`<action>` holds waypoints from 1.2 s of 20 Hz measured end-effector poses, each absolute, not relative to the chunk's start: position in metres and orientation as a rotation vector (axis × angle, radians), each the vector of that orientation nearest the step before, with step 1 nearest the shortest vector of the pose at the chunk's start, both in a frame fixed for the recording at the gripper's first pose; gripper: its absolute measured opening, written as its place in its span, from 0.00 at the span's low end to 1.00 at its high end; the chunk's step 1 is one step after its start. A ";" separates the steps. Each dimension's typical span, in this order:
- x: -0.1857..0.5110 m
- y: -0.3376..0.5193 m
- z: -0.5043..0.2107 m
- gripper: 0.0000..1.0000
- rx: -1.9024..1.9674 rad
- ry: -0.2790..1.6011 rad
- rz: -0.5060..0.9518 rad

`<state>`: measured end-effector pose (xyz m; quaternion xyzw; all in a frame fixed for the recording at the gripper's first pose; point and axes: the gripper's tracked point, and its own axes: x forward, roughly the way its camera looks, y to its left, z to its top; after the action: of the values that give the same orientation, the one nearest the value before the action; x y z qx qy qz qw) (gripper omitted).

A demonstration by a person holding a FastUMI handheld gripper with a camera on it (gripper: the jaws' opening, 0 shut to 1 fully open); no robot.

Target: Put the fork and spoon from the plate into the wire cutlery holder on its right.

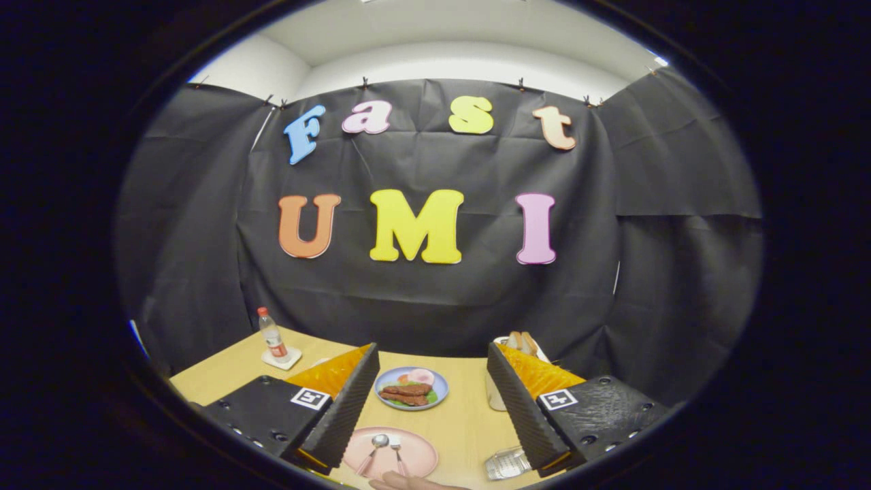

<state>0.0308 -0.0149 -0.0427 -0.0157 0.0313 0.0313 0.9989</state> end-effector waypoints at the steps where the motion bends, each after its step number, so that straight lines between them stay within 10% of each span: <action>1: 0.035 -0.013 -0.053 0.95 -0.036 0.075 0.075; 19: 0.074 0.017 -0.370 0.92 -0.222 0.677 0.211; 24: 0.077 0.027 -0.401 0.74 -0.238 0.759 0.234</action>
<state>0.0769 0.0271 -0.4013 -0.1155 0.3685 0.1136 0.9154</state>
